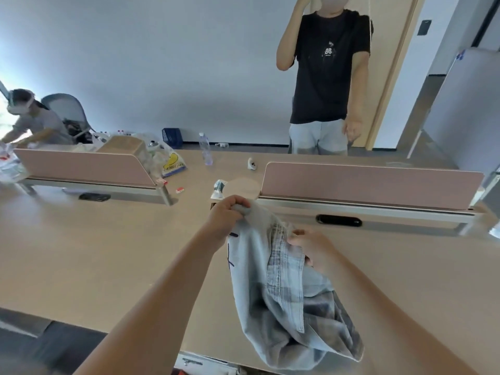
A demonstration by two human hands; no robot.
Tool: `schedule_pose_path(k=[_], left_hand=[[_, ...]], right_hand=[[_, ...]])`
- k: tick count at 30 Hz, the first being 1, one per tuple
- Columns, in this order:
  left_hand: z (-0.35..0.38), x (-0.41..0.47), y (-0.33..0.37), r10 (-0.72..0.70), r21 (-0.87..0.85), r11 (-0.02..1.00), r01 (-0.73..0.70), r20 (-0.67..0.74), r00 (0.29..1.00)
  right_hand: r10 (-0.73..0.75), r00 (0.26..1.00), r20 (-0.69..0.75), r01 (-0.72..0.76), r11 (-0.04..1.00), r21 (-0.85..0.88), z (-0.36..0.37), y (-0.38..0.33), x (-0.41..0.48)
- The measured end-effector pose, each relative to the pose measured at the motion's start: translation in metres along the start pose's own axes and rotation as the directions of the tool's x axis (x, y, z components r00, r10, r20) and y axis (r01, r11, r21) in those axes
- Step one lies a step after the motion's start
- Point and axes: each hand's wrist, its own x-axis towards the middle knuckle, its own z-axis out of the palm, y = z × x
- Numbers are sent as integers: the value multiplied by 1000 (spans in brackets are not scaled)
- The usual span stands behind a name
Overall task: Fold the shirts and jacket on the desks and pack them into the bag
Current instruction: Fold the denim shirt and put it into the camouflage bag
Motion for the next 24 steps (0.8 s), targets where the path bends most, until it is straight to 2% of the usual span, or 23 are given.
schedule_pose_path(k=[3, 9, 12, 14, 16, 18, 20, 21, 22, 24], left_hand=[[-11, 6, -3, -3, 9, 1000, 3, 55, 998], [-32, 11, 5, 42, 163, 983, -85, 249, 968], [-51, 11, 5, 140, 260, 946, -194, 213, 967], [-62, 7, 4, 172, 223, 952, -207, 166, 971], [-69, -5, 5, 99, 139, 982, -130, 211, 972], [-71, -24, 8, -36, 13, 999, 34, 363, 931], [-69, -36, 5, -141, 87, 990, 114, 443, 885], [-68, -42, 5, -132, 135, 987, 83, 412, 901], [-67, -45, 3, -149, 76, 989, 130, 380, 913], [-65, -48, -3, -218, -161, 939, 303, 402, 889]], right_hand=[[-93, 994, -49, 100, 980, 171, 13, -11, -13], [-279, 931, -234, 334, 911, 243, 53, -53, -40], [-312, 905, -290, 387, 886, 254, 73, -66, -51], [-345, 895, -283, 422, 861, 285, 89, -75, -60], [-373, 887, -273, 450, 829, 331, 106, -83, -69], [-389, 881, -268, 467, 806, 363, 121, -92, -77], [-409, 877, -253, 479, 791, 380, 133, -99, -84], [-416, 875, -247, 483, 784, 390, 139, -103, -88], [-423, 873, -242, 487, 778, 397, 143, -106, -93], [-435, 871, -228, 491, 768, 410, 148, -114, -100]])
